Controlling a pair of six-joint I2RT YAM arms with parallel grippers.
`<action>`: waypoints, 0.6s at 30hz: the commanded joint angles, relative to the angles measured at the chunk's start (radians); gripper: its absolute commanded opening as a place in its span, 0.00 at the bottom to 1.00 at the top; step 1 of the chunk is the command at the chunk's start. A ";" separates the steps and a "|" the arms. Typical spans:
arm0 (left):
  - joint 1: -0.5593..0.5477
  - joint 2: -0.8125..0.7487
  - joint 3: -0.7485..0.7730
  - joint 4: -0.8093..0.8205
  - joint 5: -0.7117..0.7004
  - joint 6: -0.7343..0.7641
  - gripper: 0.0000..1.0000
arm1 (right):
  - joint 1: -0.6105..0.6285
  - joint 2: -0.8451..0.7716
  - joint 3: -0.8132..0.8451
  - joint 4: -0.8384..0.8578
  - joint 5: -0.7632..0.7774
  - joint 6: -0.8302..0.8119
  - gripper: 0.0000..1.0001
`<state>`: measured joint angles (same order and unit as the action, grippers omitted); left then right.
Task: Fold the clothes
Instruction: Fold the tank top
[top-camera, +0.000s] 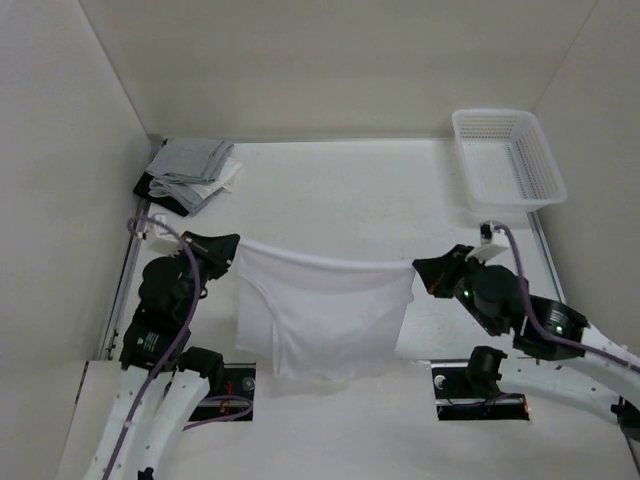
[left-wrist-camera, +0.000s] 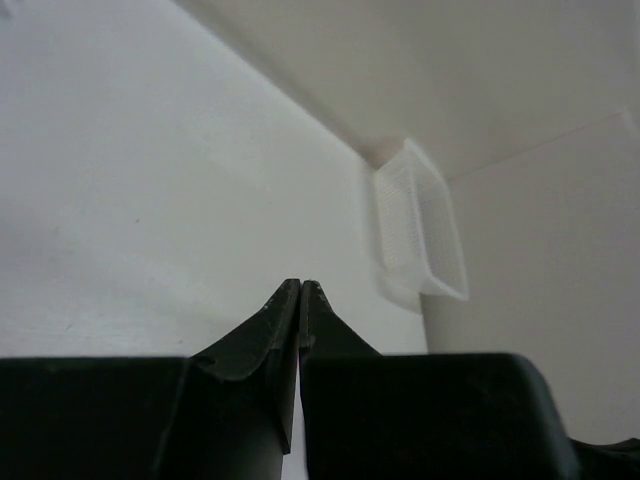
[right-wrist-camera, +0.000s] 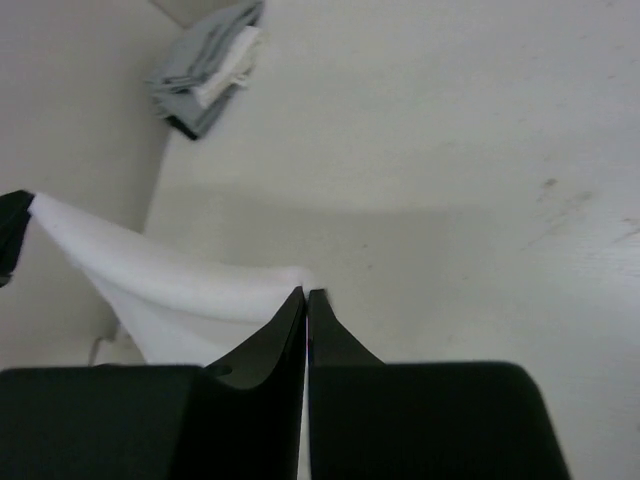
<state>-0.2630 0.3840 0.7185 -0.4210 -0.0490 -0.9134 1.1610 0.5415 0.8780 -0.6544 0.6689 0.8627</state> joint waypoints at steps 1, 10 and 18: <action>0.015 0.134 -0.076 0.071 -0.017 0.028 0.00 | -0.221 0.102 -0.059 0.138 -0.131 -0.149 0.02; 0.083 0.824 -0.044 0.566 -0.034 -0.014 0.00 | -0.806 0.788 -0.044 0.717 -0.709 -0.211 0.01; 0.097 0.899 0.023 0.622 0.012 -0.047 0.01 | -0.818 0.853 0.037 0.720 -0.710 -0.215 0.01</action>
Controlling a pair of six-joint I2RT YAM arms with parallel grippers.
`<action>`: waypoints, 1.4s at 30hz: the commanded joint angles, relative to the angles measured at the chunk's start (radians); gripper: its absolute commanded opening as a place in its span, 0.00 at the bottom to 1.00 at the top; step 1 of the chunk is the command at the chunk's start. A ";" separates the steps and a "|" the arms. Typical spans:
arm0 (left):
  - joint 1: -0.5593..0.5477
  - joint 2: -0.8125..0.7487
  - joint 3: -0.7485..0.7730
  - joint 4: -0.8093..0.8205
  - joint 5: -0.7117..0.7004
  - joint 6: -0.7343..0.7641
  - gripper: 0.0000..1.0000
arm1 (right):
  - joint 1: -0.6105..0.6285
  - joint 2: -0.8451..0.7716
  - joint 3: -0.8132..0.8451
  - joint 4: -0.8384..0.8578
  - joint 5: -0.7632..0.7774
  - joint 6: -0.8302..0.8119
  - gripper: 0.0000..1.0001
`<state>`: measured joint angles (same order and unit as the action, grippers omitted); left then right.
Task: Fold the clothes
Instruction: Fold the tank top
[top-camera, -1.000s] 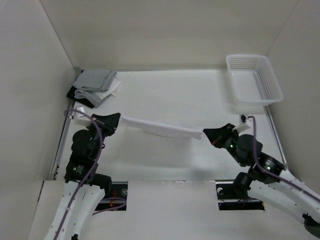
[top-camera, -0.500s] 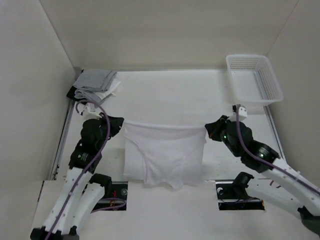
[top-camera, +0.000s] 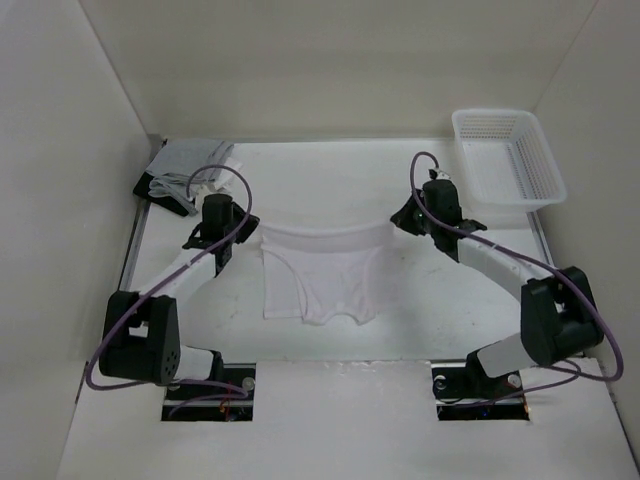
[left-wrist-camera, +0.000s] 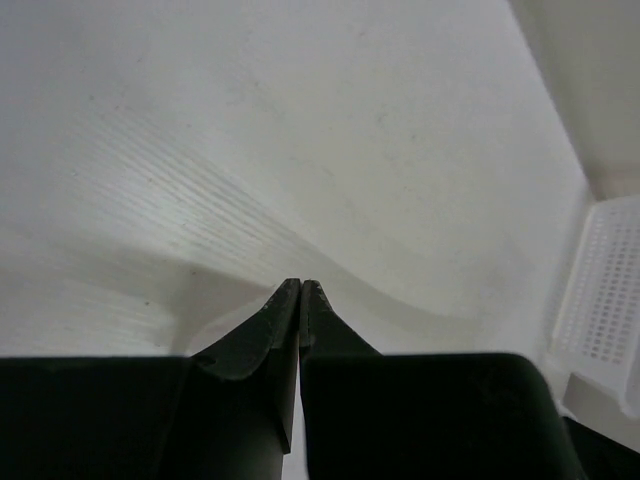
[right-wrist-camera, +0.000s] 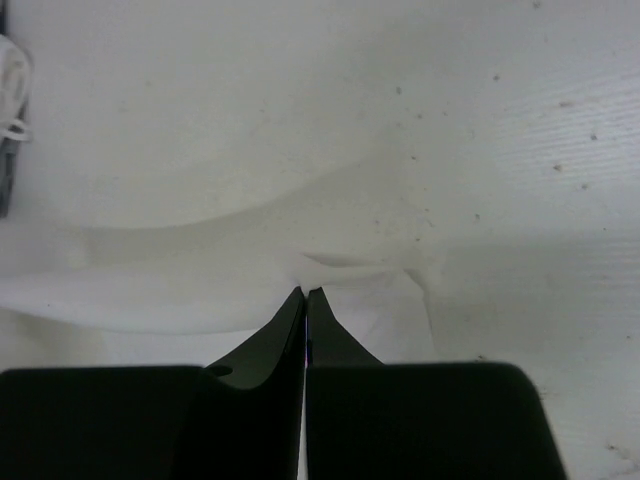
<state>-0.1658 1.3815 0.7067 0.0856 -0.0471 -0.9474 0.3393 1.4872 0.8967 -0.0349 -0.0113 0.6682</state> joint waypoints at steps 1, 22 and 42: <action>-0.007 -0.139 -0.001 0.114 0.015 -0.014 0.01 | 0.016 -0.131 -0.026 0.104 -0.021 -0.018 0.01; -0.010 -1.033 -0.453 -0.483 0.125 -0.028 0.01 | 0.234 -0.700 -0.541 -0.158 0.116 0.200 0.00; -0.309 -1.119 -0.406 -0.762 -0.203 -0.139 0.22 | 0.372 -0.713 -0.581 -0.275 0.209 0.393 0.34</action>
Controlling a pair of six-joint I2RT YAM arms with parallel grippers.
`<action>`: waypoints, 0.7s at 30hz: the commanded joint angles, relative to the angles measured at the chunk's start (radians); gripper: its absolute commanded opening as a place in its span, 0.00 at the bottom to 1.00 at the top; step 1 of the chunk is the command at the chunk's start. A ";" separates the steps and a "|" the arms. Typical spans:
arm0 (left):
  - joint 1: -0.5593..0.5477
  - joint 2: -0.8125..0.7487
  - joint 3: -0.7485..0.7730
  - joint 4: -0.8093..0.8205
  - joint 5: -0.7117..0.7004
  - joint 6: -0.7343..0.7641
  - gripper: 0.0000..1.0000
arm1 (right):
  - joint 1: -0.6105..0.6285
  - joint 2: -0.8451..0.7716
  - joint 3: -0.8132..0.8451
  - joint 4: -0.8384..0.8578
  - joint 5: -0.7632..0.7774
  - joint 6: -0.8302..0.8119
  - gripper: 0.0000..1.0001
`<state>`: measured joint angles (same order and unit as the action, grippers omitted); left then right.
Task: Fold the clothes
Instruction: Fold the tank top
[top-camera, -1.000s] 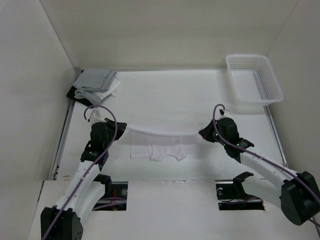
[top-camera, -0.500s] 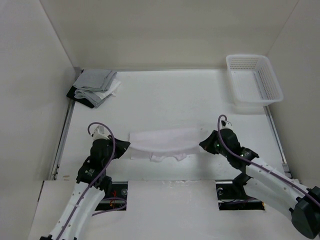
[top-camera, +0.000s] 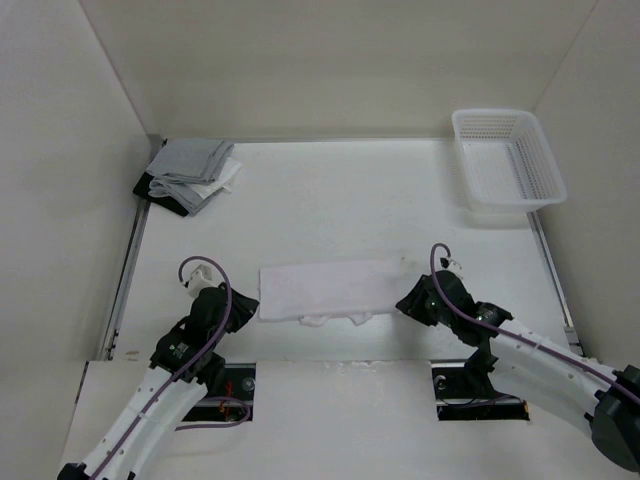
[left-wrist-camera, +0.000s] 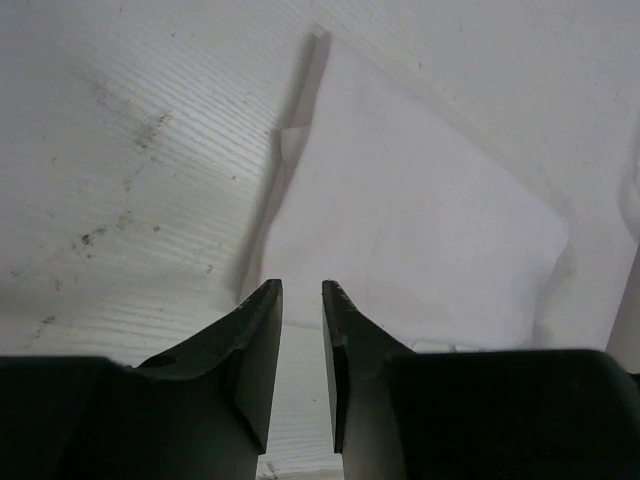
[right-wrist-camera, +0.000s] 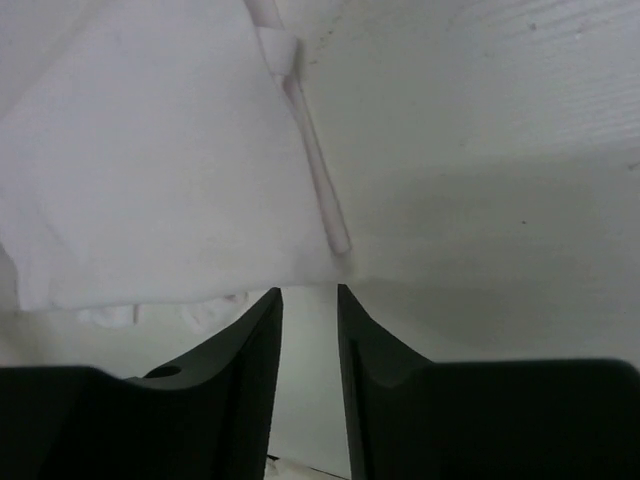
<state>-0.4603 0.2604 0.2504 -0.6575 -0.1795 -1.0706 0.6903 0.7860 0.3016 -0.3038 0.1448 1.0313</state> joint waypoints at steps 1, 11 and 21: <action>-0.014 -0.006 0.058 -0.022 -0.090 -0.012 0.25 | 0.022 -0.011 0.021 -0.001 0.074 0.024 0.39; -0.112 0.259 0.056 0.330 -0.084 0.021 0.23 | -0.108 0.177 0.001 0.334 0.006 -0.100 0.50; -0.160 0.375 0.104 0.527 -0.104 0.057 0.23 | -0.189 0.343 -0.016 0.492 -0.214 -0.077 0.36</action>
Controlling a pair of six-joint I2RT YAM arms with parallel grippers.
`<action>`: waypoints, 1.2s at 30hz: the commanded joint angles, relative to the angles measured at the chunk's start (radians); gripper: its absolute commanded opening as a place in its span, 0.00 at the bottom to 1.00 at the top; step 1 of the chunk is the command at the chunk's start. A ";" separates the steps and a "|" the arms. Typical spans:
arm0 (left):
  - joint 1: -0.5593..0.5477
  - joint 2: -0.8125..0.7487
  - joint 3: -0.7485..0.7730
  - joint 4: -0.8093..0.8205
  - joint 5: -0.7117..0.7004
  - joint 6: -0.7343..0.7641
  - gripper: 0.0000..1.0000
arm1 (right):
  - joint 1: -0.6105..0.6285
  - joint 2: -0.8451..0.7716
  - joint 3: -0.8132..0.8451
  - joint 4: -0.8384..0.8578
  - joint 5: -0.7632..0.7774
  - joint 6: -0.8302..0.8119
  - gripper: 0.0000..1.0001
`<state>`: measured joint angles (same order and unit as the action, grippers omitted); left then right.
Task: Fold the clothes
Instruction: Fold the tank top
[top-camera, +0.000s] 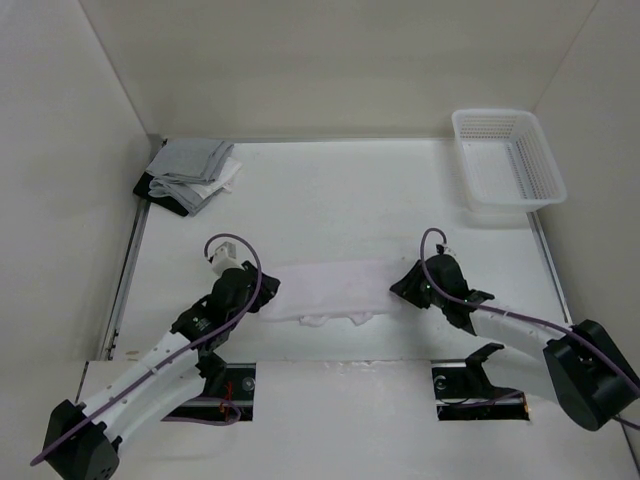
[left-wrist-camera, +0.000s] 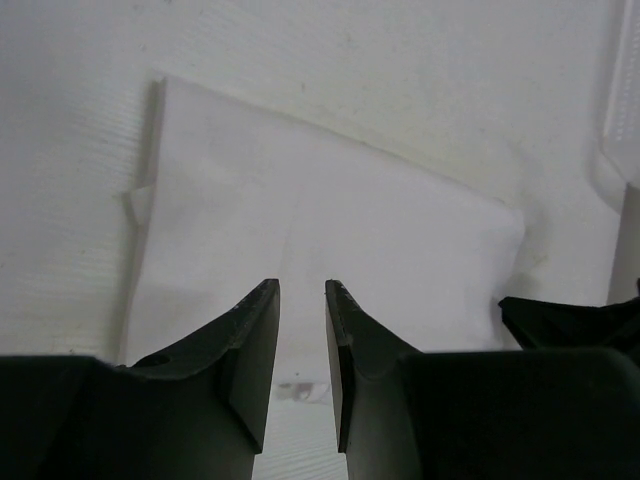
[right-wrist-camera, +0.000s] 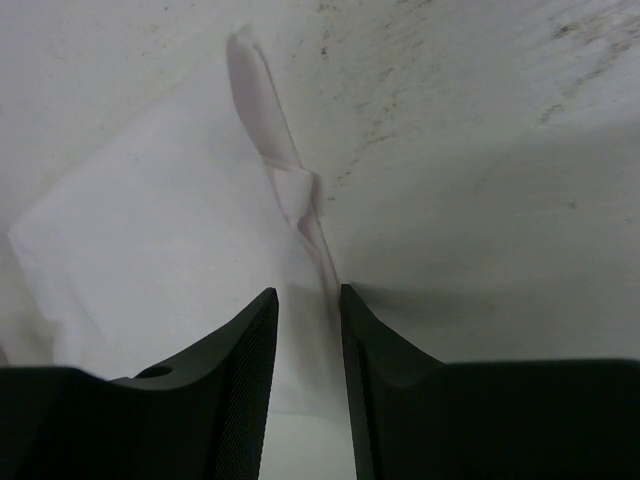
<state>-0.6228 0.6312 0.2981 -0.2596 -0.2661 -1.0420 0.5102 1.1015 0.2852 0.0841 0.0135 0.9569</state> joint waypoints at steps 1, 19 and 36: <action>0.005 0.005 0.058 0.141 -0.018 0.031 0.23 | -0.012 0.043 0.002 0.109 -0.090 -0.001 0.34; -0.021 0.104 0.101 0.293 0.028 0.096 0.24 | -0.137 -0.395 0.054 -0.301 0.095 -0.046 0.00; 0.002 0.029 0.082 0.298 0.061 0.089 0.25 | 0.483 0.146 0.650 -0.517 0.462 -0.164 0.00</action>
<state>-0.6323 0.6891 0.3676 0.0124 -0.2222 -0.9581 0.9253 1.1412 0.8356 -0.4107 0.3893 0.8124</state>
